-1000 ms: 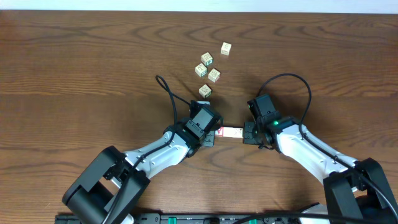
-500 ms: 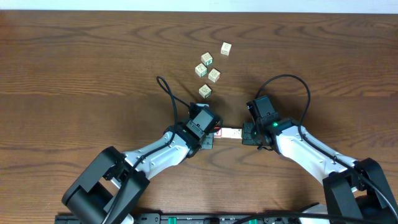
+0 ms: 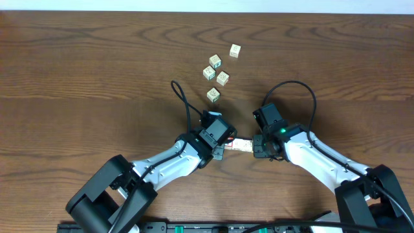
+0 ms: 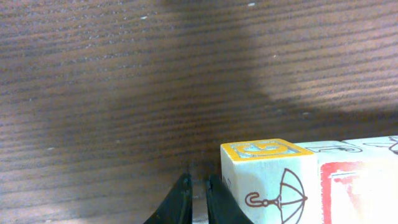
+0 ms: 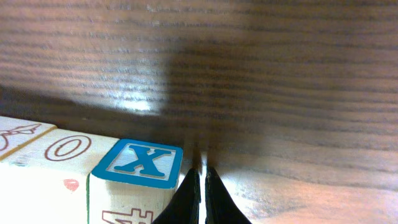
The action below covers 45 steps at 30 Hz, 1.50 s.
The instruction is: Lift 5 blocks
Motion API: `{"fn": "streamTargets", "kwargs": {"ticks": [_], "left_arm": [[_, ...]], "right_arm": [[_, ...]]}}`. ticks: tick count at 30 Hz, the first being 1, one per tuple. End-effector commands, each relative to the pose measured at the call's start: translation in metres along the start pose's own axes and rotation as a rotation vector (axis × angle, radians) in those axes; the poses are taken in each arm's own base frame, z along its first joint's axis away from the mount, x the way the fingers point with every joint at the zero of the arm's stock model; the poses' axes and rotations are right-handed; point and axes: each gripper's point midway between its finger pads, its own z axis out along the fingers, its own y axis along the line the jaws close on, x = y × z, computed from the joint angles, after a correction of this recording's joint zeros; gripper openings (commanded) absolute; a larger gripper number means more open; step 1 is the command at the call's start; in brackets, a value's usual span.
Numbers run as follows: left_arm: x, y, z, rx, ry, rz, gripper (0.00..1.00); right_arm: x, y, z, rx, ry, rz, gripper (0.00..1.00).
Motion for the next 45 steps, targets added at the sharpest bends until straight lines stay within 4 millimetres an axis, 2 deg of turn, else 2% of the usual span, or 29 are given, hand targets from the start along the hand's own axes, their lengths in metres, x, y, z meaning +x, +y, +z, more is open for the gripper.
{"fn": "streamTargets", "kwargs": {"ticks": [1, 9, 15, 18, 22, 27, 30, 34, 37, 40, 43, 45], "left_arm": [[0.006, -0.057, -0.013, 0.186, 0.036, 0.089, 0.13], [-0.005, -0.029, -0.012, 0.033, -0.029, 0.092, 0.15], [-0.027, -0.013, -0.022, 0.024, -0.079, 0.034, 0.15], [-0.039, 0.000, -0.028, 0.016, -0.101, -0.002, 0.25], [-0.047, 0.014, -0.037, 0.004, -0.114, -0.039, 0.28], [-0.042, 0.021, -0.038, -0.016, -0.089, -0.044, 0.29], [-0.036, 0.025, -0.038, -0.031, -0.065, -0.040, 0.29], [-0.040, 0.031, -0.038, -0.066, -0.089, -0.041, 0.31], [-0.052, 0.042, -0.046, -0.123, -0.148, -0.050, 0.31], [-0.071, 0.047, -0.065, -0.119, -0.212, -0.027, 0.31], [-0.095, 0.058, -0.098, -0.106, -0.310, -0.034, 0.31], [-0.108, 0.076, -0.123, -0.129, -0.385, -0.077, 0.32]], "right_arm": [[0.003, 0.059, -0.015, -0.223, 0.019, -0.126, 0.05], [-0.009, 0.040, -0.012, -0.151, -0.021, -0.131, 0.05], [-0.021, 0.030, -0.016, -0.100, -0.066, -0.122, 0.06], [-0.026, 0.025, -0.020, -0.094, -0.079, -0.128, 0.06], [-0.031, 0.012, -0.023, -0.066, -0.093, -0.098, 0.07], [-0.027, 0.006, -0.022, -0.054, -0.072, -0.085, 0.07], [-0.024, -0.007, -0.022, 0.018, -0.064, -0.069, 0.08], [-0.030, -0.016, -0.023, 0.059, -0.089, -0.050, 0.15], [-0.045, -0.025, -0.027, 0.089, -0.140, -0.023, 0.18], [-0.069, -0.035, -0.038, 0.117, -0.209, 0.003, 0.22], [-0.101, -0.037, -0.054, 0.111, -0.301, -0.041, 0.36], [-0.120, -0.038, -0.062, 0.109, -0.360, -0.071, 0.40]]}}
